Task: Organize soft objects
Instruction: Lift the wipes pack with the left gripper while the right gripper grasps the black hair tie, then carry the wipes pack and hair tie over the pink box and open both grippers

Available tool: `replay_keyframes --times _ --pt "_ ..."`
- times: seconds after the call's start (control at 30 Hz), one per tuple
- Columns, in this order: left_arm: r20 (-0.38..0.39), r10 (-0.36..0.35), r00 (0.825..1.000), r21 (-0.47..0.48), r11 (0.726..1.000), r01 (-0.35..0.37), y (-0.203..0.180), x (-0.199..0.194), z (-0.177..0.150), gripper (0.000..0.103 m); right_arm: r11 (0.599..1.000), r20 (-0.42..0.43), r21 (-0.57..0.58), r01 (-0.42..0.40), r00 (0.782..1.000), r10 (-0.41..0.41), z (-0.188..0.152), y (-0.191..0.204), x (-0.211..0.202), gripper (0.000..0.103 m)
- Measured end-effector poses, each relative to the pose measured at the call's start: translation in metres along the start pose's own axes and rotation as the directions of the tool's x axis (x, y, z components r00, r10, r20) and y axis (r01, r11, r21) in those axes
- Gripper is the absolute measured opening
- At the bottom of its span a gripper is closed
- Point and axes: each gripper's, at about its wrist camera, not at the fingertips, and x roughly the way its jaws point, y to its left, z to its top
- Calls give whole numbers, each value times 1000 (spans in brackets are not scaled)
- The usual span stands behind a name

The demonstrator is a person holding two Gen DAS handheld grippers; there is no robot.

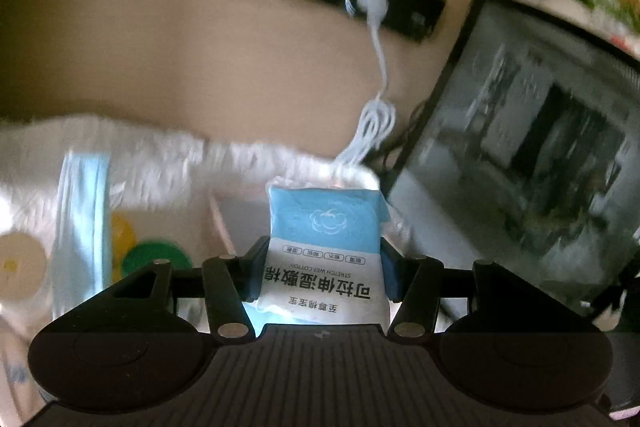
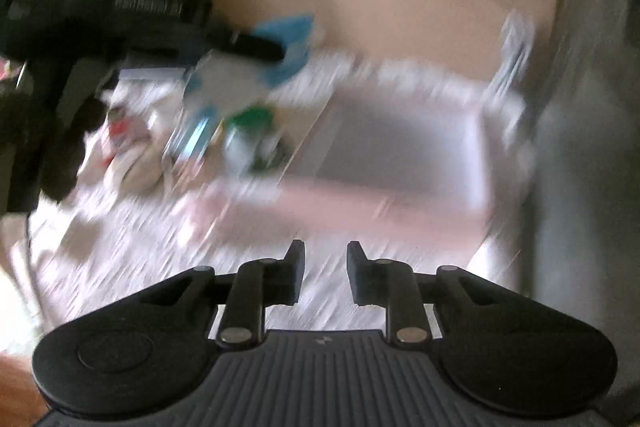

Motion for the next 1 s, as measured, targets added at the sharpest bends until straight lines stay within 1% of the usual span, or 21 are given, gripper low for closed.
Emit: replay_keyframes --times 0.07,0.13,0.23,0.3,0.47,0.5,0.53,0.57,0.63,0.7,0.8,0.9,0.93,1.0 --pt "-37 22 999 5 1000 -22 4 -1 -17 60 999 -70 -5 -34 997 33 -21 10 16 22" --pt "-81 46 996 5 999 -45 12 -4 -38 60 999 -111 -30 -41 993 38 -35 22 27 22" --pt "-143 77 987 0 997 -78 23 -10 -65 59 997 -130 -70 -22 991 12 -47 35 41 22" --pt "-176 87 980 -29 995 -93 33 -15 -79 59 997 -137 -68 -20 991 11 -50 39 48 23" --pt "-219 91 971 -85 990 -112 53 -25 -99 59 997 -148 -78 -9 989 -2 -53 42 58 23" --pt "-221 91 971 -89 990 -113 55 -30 -101 59 996 -156 -83 -8 988 -5 -51 43 59 22" --pt "-222 93 971 -90 989 -115 57 -33 -103 59 996 -157 -88 -6 988 -8 -50 44 58 15" --pt "-223 93 970 -89 989 -116 57 -38 -105 59 996 -154 -93 -4 988 -10 -49 45 54 12" --pt "-225 93 970 -82 990 -114 58 -42 -107 59 995 -147 -98 -3 989 -11 -47 47 45 8" --pt "-229 90 969 -67 992 -108 55 -46 -108 59 996 -125 -86 -2 992 -9 -41 48 31 8" --pt "-217 64 974 -45 996 -76 47 -48 -104 60 997 -59 -72 18 998 -22 -24 46 9 7" --pt "-148 25 989 -59 998 -34 40 -48 -82 59 997 43 -47 63 997 -61 3 36 -12 7" --pt "-120 12 993 -59 998 -19 36 -48 -72 59 996 81 -39 85 993 -81 13 32 -17 7" --pt "-66 -9 998 -31 999 7 28 -41 -45 59 990 160 -24 140 978 -134 36 23 -23 7"
